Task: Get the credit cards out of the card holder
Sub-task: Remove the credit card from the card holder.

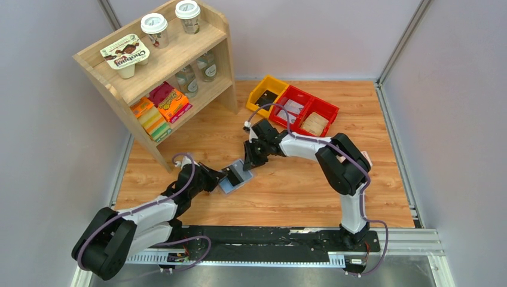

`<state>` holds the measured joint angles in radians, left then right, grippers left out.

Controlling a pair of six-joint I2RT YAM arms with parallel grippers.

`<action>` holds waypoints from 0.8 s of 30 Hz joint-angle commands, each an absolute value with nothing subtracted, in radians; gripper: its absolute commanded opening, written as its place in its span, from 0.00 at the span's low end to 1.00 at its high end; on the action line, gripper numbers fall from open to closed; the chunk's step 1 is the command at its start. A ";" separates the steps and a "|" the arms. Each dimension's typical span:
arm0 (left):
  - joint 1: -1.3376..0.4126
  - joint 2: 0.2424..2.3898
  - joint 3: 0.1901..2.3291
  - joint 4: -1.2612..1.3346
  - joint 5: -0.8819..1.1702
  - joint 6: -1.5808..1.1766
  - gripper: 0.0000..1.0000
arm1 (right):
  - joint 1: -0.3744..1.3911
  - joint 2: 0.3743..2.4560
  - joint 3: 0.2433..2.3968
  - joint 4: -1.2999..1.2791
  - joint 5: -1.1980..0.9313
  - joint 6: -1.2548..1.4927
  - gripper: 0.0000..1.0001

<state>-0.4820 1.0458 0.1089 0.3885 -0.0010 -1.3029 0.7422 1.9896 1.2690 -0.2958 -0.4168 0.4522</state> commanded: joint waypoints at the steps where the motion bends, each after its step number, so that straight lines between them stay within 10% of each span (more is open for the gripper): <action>1: -0.477 0.982 0.087 0.313 -0.006 -1.336 0.00 | 0.698 2.029 1.313 -0.344 -0.305 0.394 0.18; 10: -0.477 0.832 0.106 0.207 -0.031 -1.359 0.00 | 0.678 1.935 1.336 -0.356 -0.284 0.396 0.21; 17: -0.477 0.781 0.107 0.346 -0.032 -1.479 0.00 | 0.681 1.709 1.174 -0.157 -0.256 0.613 0.50; 24: -0.549 0.830 0.152 0.580 -0.150 -1.558 0.00 | 0.710 1.491 0.916 0.159 -0.187 0.897 0.58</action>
<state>-0.4992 0.8059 0.1040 0.3878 -0.0597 -1.4895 0.6880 1.5852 1.0374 -0.0990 -0.2501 0.6830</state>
